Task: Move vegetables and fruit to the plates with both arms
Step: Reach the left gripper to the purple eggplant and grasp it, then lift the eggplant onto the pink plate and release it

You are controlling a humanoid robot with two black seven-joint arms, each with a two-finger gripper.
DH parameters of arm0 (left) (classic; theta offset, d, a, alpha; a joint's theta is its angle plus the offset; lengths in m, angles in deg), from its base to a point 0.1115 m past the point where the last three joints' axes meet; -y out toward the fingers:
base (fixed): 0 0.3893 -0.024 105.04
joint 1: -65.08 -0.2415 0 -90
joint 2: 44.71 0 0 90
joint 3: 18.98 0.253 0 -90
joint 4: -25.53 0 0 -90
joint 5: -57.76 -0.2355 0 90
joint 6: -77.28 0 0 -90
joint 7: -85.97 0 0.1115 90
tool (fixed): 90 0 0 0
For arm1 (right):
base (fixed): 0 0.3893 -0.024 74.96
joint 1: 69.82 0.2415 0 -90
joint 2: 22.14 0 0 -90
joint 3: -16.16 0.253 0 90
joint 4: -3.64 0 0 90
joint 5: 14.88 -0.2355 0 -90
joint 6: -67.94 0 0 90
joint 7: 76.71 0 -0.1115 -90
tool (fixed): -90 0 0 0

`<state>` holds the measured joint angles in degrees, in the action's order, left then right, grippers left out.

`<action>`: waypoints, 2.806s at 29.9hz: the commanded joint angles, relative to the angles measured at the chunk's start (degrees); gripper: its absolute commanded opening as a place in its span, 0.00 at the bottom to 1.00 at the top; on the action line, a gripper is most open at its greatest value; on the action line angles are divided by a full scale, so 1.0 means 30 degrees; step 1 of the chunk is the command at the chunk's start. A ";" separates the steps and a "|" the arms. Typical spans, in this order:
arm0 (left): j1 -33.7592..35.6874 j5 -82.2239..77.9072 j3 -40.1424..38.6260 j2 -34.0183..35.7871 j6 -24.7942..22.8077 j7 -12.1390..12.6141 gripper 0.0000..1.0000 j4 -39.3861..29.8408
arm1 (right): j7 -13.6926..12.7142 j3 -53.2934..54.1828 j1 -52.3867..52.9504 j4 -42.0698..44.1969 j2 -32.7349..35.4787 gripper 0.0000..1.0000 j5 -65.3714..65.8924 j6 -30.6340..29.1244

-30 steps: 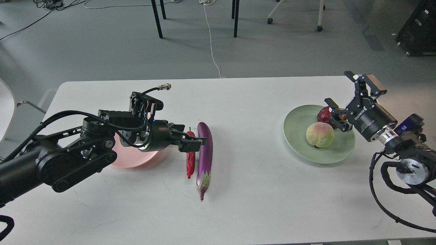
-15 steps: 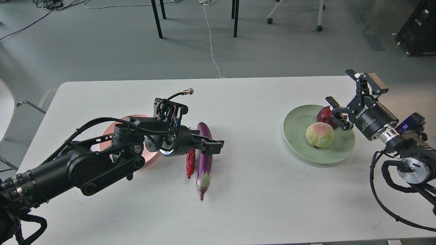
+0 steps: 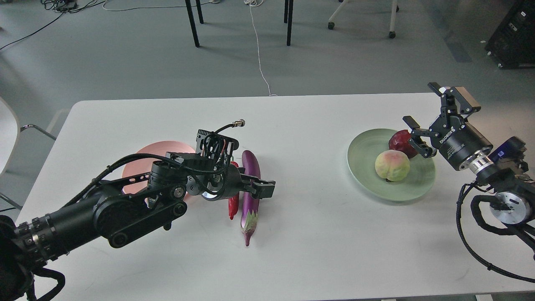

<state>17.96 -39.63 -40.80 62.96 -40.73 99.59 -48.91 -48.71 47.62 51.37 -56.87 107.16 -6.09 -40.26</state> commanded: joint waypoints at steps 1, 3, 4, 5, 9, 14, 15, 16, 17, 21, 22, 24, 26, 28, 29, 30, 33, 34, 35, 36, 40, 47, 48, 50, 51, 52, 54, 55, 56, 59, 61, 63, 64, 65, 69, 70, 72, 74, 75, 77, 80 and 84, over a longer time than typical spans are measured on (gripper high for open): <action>-0.0140 0.0005 0.0007 -0.0002 0.0001 0.0000 0.98 0.0028 | -0.0001 -0.0001 0.0004 -0.0015 -0.0005 0.98 -0.0001 0.0000; -0.0258 -0.0082 0.0007 -0.0031 0.0001 0.0030 0.98 0.0174 | -0.0001 -0.0001 -0.0025 -0.0015 -0.0005 0.98 -0.0001 0.0000; -0.0287 -0.0083 0.0007 -0.0031 0.0001 0.0030 0.98 0.0204 | -0.0001 -0.0001 -0.0025 -0.0015 -0.0005 0.98 -0.0001 -0.0029; -0.0288 -0.0083 0.0007 -0.0002 0.0001 0.0030 0.98 0.0262 | -0.0001 -0.0001 -0.0025 -0.0015 -0.0005 0.98 -0.0001 0.0000; -0.0317 -0.0141 0.0037 0.0086 0.0001 0.0030 0.98 0.0321 | -0.0001 -0.0001 -0.0054 -0.0015 -0.0005 0.98 -0.0001 -0.0029; -0.0551 -0.0141 0.0008 0.0145 0.0001 0.0030 0.96 0.0350 | -0.0001 -0.0001 -0.0142 -0.0015 -0.0005 0.98 0.0028 -0.0029; -0.0580 -0.0141 0.0007 0.0145 0.0001 0.0030 0.95 0.0350 | -0.0001 -0.0001 -0.0171 -0.0015 -0.0005 0.98 0.0029 -0.0029; -0.0580 -0.0141 0.0007 0.0116 0.0001 0.0030 0.95 0.0379 | -0.0001 -0.0001 -0.0172 -0.0015 -0.0005 0.98 0.0029 -0.0029; -0.0580 -0.0141 0.0036 0.0116 0.0001 0.0030 0.94 0.0380 | -0.0001 -0.0001 -0.0172 -0.0015 -0.0005 0.98 0.0029 0.0000; -0.0580 0.0004 0.0007 0.0028 0.0001 0.0000 0.84 0.0380 | -0.0001 -0.0001 -0.0143 -0.0015 -0.0005 0.98 0.0058 -0.0029; -0.0580 0.0005 0.0007 0.0028 0.0001 0.0000 0.81 0.0409 | -0.0001 -0.0001 -0.0171 -0.0015 -0.0005 0.98 0.0058 0.0000; -0.0580 0.0034 0.0007 0.0027 0.0001 -0.0087 0.74 0.0467 | -0.0001 -0.0001 -0.0172 -0.0015 -0.0005 0.98 0.0058 -0.0029; -0.0581 0.0092 0.0007 0.0086 0.0001 -0.0204 0.62 0.0468 | -0.0001 0.0028 -0.0143 -0.0015 -0.0005 0.98 0.0058 0.0000; -0.0609 0.0181 0.0007 0.0086 0.0001 -0.0205 0.49 0.0468 | -0.0001 0.0029 -0.0172 -0.0015 -0.0005 0.98 0.0058 0.0000; -0.0610 0.0181 -0.0022 0.0115 0.0001 -0.0205 0.43 0.0468 | -0.0001 0.0029 -0.0172 -0.0015 -0.0005 0.98 0.0058 0.0000; -0.0581 0.0181 -0.0022 0.0087 0.0001 -0.0176 0.38 0.0468 | -0.0001 0.0029 -0.0172 -0.0015 -0.0005 0.98 0.0058 0.0000; -0.0580 0.0152 -0.0022 0.0057 0.0001 -0.0058 0.28 0.0468 | -0.0001 0.0029 -0.0201 -0.0015 -0.0005 0.98 0.0058 0.0000; -0.0580 0.0152 -0.0051 0.0057 0.0001 -0.0029 0.27 0.0468 | -0.0001 0.0029 -0.0230 -0.0015 -0.0005 0.98 0.0058 0.0000; -0.0580 0.0152 -0.0080 0.0086 0.0001 -0.0029 0.26 0.0468 | -0.0001 0.0029 -0.0230 -0.0015 -0.0005 0.98 0.0058 0.0000; -0.0580 0.0152 -0.0110 0.0115 0.0001 -0.0029 0.26 0.0439 | -0.0001 0.0029 -0.0230 -0.0015 -0.0005 0.98 0.0058 0.0000; -0.0464 0.0385 -0.0402 0.0203 0.0001 -0.0029 0.25 0.0234 | -0.0001 0.0029 -0.0259 -0.0015 -0.0005 0.98 0.0058 0.0000; 0.1058 0.4513 -0.0696 0.0904 0.0001 0.0645 0.26 -0.0879 | -0.0001 0.0028 -0.0259 -0.0015 -0.0005 0.98 0.0058 0.0000; 0.1321 0.4691 -0.0667 0.1284 0.0001 0.0558 0.26 -0.1054 | -0.0001 0.0000 -0.0259 -0.0015 -0.0005 0.98 0.0058 0.0000; 0.1790 0.4722 -0.0579 0.2191 0.0001 0.0324 0.26 -0.1173 | -0.0001 -0.0001 -0.0259 0.0014 -0.0005 0.98 0.0058 0.0000; 0.1909 0.4693 -0.0579 0.2776 0.0001 0.0149 0.26 -0.1173 | -0.0001 -0.0001 -0.0230 0.0014 -0.0005 0.98 0.0087 0.0000; 0.1939 0.4693 -0.0608 0.3304 0.0001 -0.0056 0.27 -0.1202 | -0.0001 -0.0001 -0.0230 0.0014 -0.0005 0.98 0.0087 0.0000; 0.1968 0.4664 -0.0550 0.4650 0.0001 -0.0845 0.27 -0.1173 | -0.0001 -0.0001 -0.0230 0.0014 -0.0005 0.98 0.0087 0.0000; 0.1968 0.4634 -0.0491 0.5237 0.0001 -0.1168 0.27 -0.1173 | -0.0001 -0.0001 -0.0230 0.0014 -0.0005 0.98 0.0087 0.0000; 0.1968 0.4576 -0.0433 0.5881 0.0001 -0.1548 0.27 -0.1115 | -0.0001 -0.0001 -0.0230 0.0014 -0.0005 0.98 0.0087 0.0000; 0.1765 0.3905 -0.0257 0.7814 0.0001 -0.2662 0.27 -0.0822 | -0.0001 -0.0001 -0.0259 0.0014 -0.0034 0.98 0.0087 0.0000; 0.1588 0.2562 0.0151 0.9016 0.0001 -0.3889 0.27 -0.0676 | -0.0001 -0.0001 -0.0259 0.0014 -0.0063 0.98 0.0087 0.0000; 0.1471 0.1097 0.0854 0.9547 0.0001 -0.5062 0.27 -0.0355 | -0.0001 -0.0001 -0.0259 0.0014 -0.0063 0.98 0.0116 0.0000; 0.1441 0.0364 0.1118 0.9694 0.0001 -0.5648 0.27 -0.0034 | -0.0001 -0.0001 -0.0259 0.0014 -0.0063 0.98 0.0116 0.0000; 0.1412 -0.0165 0.1208 0.9725 0.0001 -0.6060 0.27 0.0173 | -0.0001 -0.0001 -0.0230 0.0014 -0.0063 0.98 0.0116 0.0000; 0.1237 -0.0522 0.1296 0.9813 0.0001 -0.6328 0.29 0.0379 | -0.0001 -0.0001 -0.0259 0.0014 -0.0092 0.98 0.0116 0.0000; 0.1120 -0.0551 0.1267 0.9813 0.0001 -0.6328 0.29 0.0380 | -0.0001 -0.0001 -0.0259 0.0014 -0.0092 0.98 0.0116 0.0000; 0.1060 -0.0668 0.1296 0.9842 0.0001 -0.6357 0.30 0.0496 | -0.0001 -0.0001 -0.0259 0.0014 -0.0063 0.98 0.0116 0.0000; 0.1031 -0.0669 0.1296 0.9842 0.0001 -0.6357 0.33 0.0817 | -0.0001 -0.0001 -0.0259 0.0014 -0.0005 0.98 0.0116 0.0000; 0.1002 -0.0669 0.1296 0.9842 0.0001 -0.6357 0.35 0.1051 | -0.0001 -0.0001 -0.0259 -0.0015 -0.0005 0.99 0.0116 0.0000; 0.0943 -0.0698 0.1296 0.9842 0.0001 -0.6386 0.38 0.1491 | -0.0001 -0.0001 -0.0288 -0.0015 -0.0005 0.98 0.0116 0.0000; 0.0972 -0.0698 0.1296 0.9813 0.0001 -0.6386 0.54 0.1522 | -0.0001 -0.0001 -0.0289 -0.0015 -0.0005 0.99 0.0116 0.0000; 0.1031 -0.0640 0.1238 0.9784 0.0001 -0.6387 1.00 0.1464 | -0.0001 -0.0001 -0.0289 -0.0015 -0.0005 0.98 0.0116 0.0000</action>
<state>20.88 -41.70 -36.91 92.45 -40.72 80.39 -44.41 -48.71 47.62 50.51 -56.92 107.14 -5.74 -40.26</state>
